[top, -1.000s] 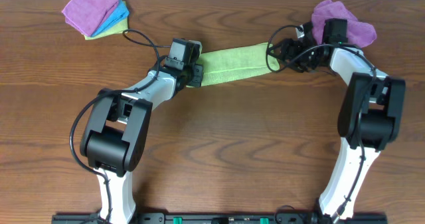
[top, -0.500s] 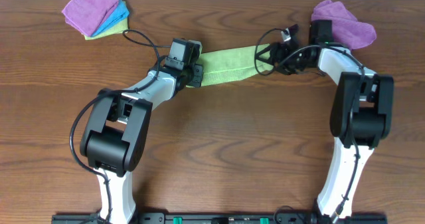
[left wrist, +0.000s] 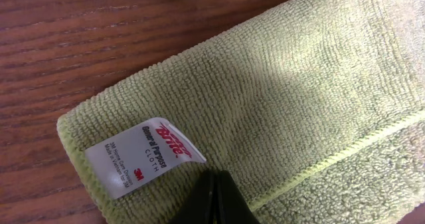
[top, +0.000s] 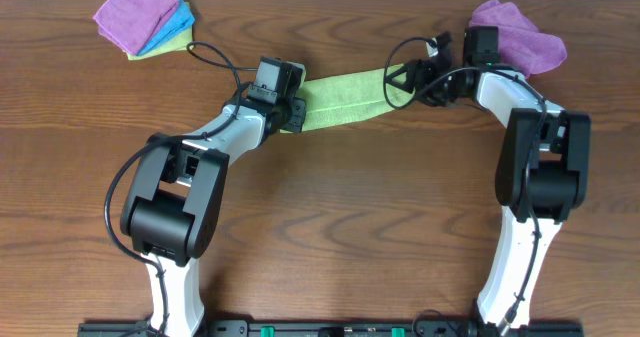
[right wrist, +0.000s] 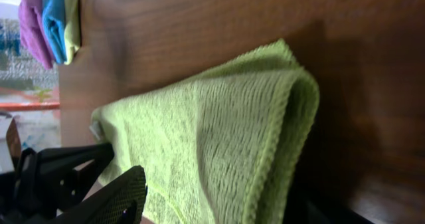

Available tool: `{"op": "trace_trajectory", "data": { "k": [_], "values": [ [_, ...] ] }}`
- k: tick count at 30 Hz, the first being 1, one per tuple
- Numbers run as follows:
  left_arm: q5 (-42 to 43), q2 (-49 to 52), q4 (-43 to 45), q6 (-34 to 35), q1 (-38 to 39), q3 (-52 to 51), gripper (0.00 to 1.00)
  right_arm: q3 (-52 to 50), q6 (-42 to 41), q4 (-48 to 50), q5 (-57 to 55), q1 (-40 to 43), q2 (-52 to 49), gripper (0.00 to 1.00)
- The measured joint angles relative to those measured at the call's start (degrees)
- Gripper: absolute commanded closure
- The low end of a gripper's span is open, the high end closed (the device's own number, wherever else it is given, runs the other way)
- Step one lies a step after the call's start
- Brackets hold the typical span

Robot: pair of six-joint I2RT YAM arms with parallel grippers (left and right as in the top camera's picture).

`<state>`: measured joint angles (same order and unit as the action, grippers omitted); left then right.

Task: Fold the cloth
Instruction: 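Grasp the right end with the right gripper and fold it toward the left gripper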

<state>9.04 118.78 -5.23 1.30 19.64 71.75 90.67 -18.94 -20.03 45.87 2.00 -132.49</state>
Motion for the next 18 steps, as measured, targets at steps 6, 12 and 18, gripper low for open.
{"op": "trace_trajectory", "data": {
  "k": [6,12,18],
  "values": [
    [0.0,0.0,0.0,-0.1,0.0,0.0,0.95,0.0,-1.5,0.8,-2.7,0.0,-0.1,0.61],
    [0.0,0.0,-0.1,-0.3,0.0,0.0,0.94,-0.1,-1.8,0.8,-5.2,-0.2,-0.6,0.94],
    [0.0,-0.2,-2.5,-1.6,0.0,0.6,0.94,-0.1,-2.1,0.8,-4.5,-0.5,-1.1,0.98]
  ]
}}
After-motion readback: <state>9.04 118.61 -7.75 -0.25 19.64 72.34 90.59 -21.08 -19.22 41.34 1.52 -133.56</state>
